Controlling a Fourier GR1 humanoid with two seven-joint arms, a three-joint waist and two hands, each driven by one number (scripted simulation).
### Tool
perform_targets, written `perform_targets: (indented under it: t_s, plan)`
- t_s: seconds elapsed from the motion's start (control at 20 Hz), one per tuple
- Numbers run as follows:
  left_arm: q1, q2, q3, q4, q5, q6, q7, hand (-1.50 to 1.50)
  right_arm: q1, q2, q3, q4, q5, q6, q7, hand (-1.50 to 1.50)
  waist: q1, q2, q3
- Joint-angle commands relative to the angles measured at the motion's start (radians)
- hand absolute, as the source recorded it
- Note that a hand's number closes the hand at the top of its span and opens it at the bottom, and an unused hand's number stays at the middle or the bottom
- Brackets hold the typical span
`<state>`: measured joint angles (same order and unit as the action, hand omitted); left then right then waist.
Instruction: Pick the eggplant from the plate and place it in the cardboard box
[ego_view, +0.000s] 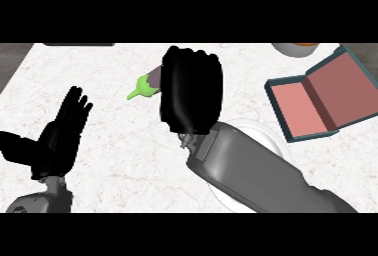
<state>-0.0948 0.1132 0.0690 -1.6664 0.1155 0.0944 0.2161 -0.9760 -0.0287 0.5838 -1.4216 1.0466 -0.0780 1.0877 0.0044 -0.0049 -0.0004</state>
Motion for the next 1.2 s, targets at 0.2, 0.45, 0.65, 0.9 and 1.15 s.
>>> perform_targets:
  t_s: [0.2, 0.45, 0.65, 0.9, 1.15]
  plan:
    - [0.037, 0.024, 0.018, -0.038, 0.020, -0.023, 0.025, 0.00, 0.009, -0.071, -0.216, -0.047, 0.014, 0.087, 0.051, 1.50, -0.002, 0.001, 0.000]
    - [-0.064, 0.002, 0.016, 0.008, 0.000, 0.018, 0.037, 0.00, 0.110, -0.157, -0.288, -0.074, 0.040, 0.050, -0.039, 1.50, -0.009, 0.004, 0.000]
    - [0.000, 0.010, 0.017, -0.003, 0.008, -0.015, 0.006, 0.00, 0.153, -0.219, -0.324, 0.038, 0.079, 0.021, -0.122, 1.50, -0.001, 0.006, 0.000]
    - [-0.038, 0.008, 0.033, 0.043, 0.019, -0.017, 0.001, 0.00, 0.169, -0.330, -0.416, 0.151, 0.044, -0.006, -0.293, 1.50, -0.002, 0.008, 0.000]
    - [-0.033, -0.008, 0.015, -0.016, -0.014, 0.026, 0.033, 0.00, 0.212, -0.333, -0.449, 0.293, 0.027, -0.052, -0.421, 1.50, 0.003, 0.007, 0.001]
